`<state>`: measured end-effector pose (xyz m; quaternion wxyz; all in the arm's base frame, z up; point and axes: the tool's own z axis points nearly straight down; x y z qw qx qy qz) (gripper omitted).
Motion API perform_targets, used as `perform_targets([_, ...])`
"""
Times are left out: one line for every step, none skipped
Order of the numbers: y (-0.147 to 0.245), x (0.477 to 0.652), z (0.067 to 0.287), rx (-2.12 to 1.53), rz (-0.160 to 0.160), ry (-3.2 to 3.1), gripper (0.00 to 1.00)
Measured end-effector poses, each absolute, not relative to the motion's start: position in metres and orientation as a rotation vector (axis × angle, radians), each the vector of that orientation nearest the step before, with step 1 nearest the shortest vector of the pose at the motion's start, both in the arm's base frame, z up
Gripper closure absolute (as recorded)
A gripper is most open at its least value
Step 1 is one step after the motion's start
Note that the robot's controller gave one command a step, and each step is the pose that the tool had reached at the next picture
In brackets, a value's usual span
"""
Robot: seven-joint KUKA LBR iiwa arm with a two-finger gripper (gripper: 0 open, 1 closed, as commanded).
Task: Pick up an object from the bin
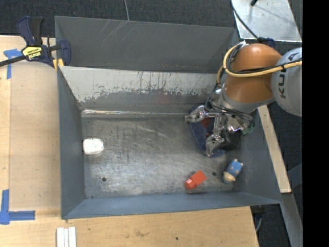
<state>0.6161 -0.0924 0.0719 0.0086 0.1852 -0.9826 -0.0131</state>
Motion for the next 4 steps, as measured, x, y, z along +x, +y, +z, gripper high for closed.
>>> perform_targets([-0.093, 0.617, 0.073, 0.574, -0.045, -3.071, 1.0])
perform_targets([-0.12, 0.604, 0.2, 1.152, 0.003, -2.932, 1.0])
perform_targets([-0.099, 0.556, 0.269, 1.643, 0.006, -2.686, 1.0])
perform_targets([-0.012, 0.542, 0.269, 2.15, -0.003, -2.292, 1.0])
